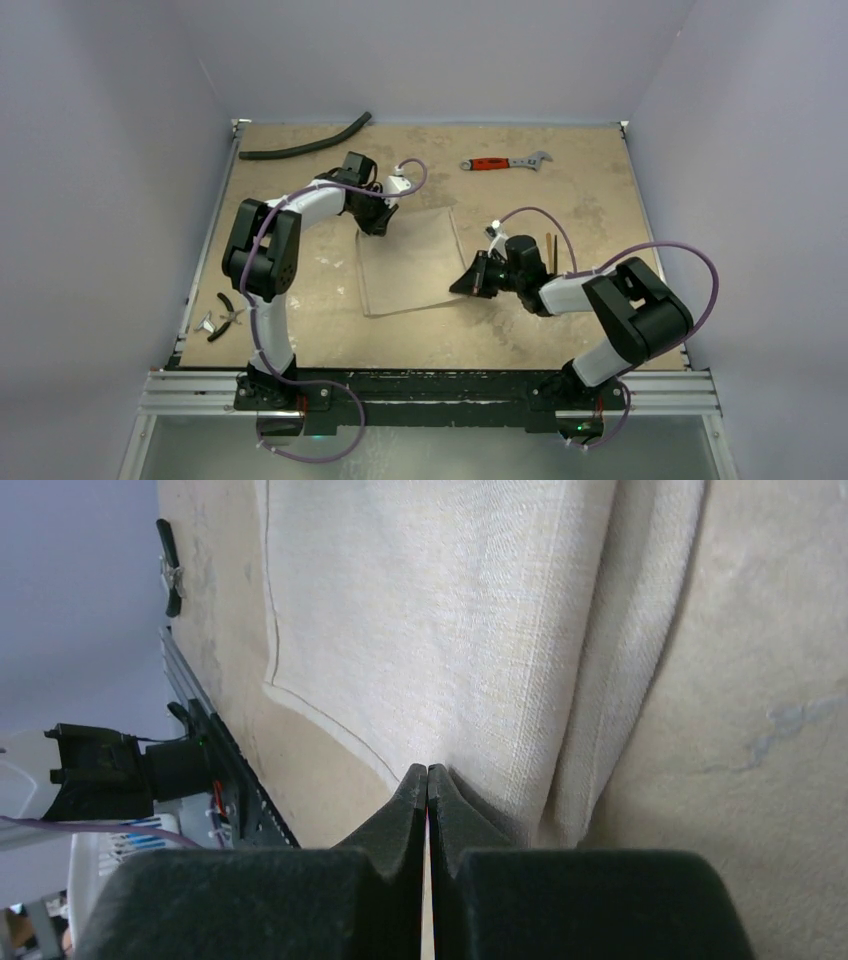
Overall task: Fold the napkin into a case and place the utensils inside
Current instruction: Smooth out the lower triangle-folded napkin at the center of the board.
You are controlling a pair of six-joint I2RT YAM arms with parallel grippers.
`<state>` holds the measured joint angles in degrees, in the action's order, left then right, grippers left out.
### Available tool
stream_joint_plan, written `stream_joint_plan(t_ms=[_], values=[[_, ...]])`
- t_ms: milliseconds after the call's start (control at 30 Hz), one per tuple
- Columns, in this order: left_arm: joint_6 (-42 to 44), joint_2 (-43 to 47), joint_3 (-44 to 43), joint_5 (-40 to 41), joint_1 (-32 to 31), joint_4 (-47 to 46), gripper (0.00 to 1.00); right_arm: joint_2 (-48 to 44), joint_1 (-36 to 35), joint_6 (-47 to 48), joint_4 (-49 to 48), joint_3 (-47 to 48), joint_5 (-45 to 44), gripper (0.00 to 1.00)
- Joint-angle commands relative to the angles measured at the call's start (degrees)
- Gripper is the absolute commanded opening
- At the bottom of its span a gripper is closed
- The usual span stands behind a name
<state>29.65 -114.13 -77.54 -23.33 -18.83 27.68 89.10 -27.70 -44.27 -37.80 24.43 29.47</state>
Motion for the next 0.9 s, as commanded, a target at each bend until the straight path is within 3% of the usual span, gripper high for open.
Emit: stream_joint_plan(t_ms=[0,333,567,733,867], values=[[-0.08,-1.12,-0.93,2.83,-0.19,-2.24,0.11,-0.26,0.41,-2.88,-4.76,-1.74,2.70,0.00],[0.84,-1.45,0.25,5.39,-0.42,-3.91,0.11,12.35,2.54,-6.65,-17.66,-4.68,10.02,0.00],[1.29,-0.35,-0.23,5.14,-0.42,-3.67,0.11,12.13,2.73,-7.90,-20.47,-4.78,11.13,0.00],[-0.07,2.74,-2.66,1.99,-0.33,-0.46,0.19,-0.11,2.76,-3.51,-7.70,2.53,11.74,0.08],[-1.17,4.34,-5.66,-0.05,-0.33,2.26,0.26,-1.40,2.74,-0.62,-0.23,7.76,12.11,0.08]])
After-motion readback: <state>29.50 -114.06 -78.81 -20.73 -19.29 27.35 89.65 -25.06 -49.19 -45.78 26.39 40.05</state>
